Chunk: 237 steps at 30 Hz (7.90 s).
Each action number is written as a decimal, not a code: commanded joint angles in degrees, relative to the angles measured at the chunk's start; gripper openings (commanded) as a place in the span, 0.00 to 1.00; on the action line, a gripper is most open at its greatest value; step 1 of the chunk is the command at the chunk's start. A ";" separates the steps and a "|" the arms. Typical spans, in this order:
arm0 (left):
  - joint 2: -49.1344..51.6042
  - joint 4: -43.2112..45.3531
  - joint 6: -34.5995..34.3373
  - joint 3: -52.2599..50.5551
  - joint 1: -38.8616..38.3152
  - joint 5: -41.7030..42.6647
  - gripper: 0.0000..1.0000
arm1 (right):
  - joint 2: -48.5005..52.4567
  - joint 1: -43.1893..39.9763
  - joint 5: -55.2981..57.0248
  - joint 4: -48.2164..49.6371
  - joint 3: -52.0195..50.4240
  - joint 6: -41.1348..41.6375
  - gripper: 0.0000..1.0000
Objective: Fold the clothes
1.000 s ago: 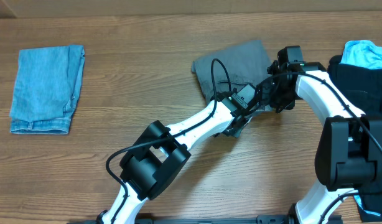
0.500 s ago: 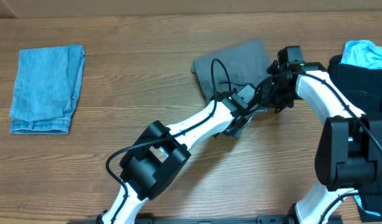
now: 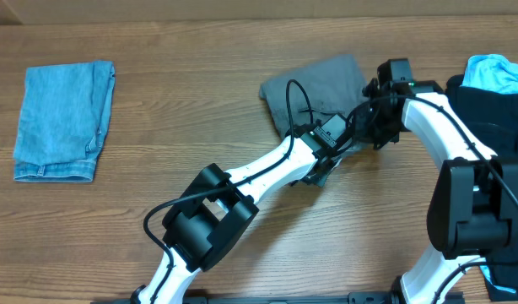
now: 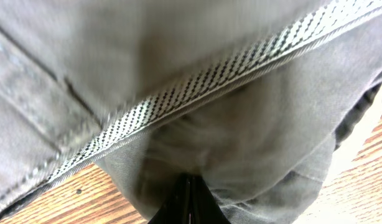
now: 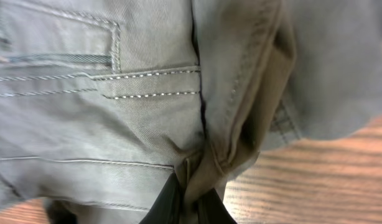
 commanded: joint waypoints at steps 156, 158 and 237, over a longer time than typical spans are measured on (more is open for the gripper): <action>9.18 -4.55 6.95 27.82 25.73 25.05 0.04 | 3.74 11.37 -20.35 3.34 -7.37 -3.21 0.04; 10.95 -4.87 6.95 27.82 25.75 25.14 0.04 | 0.63 10.32 -20.44 2.99 -7.37 -3.21 0.04; 18.25 -28.39 17.31 27.78 21.97 28.55 0.04 | 0.46 -1.16 -36.92 1.29 -20.79 -16.48 0.04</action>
